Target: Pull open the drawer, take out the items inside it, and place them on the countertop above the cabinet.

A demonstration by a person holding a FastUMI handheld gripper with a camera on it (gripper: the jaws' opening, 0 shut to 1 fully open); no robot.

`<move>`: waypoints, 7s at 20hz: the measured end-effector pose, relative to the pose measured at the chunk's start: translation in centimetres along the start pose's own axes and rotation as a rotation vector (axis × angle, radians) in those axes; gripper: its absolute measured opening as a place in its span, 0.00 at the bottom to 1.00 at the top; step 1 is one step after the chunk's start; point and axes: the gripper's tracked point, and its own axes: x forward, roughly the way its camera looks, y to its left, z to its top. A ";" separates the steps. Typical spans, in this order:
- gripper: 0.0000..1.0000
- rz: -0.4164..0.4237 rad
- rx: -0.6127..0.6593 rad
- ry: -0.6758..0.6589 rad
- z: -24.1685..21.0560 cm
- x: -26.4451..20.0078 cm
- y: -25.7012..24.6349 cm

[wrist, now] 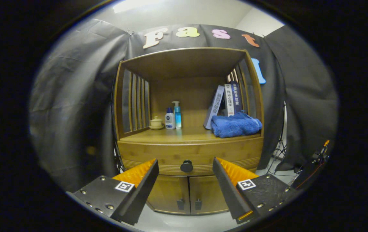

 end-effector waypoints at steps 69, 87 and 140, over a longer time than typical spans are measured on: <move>0.97 0.027 -0.066 0.086 -0.6 -3.7 3.6; 0.98 -0.075 0.028 0.791 -10.2 9.4 1.7; 0.34 -0.085 0.055 0.459 4.0 23.8 2.0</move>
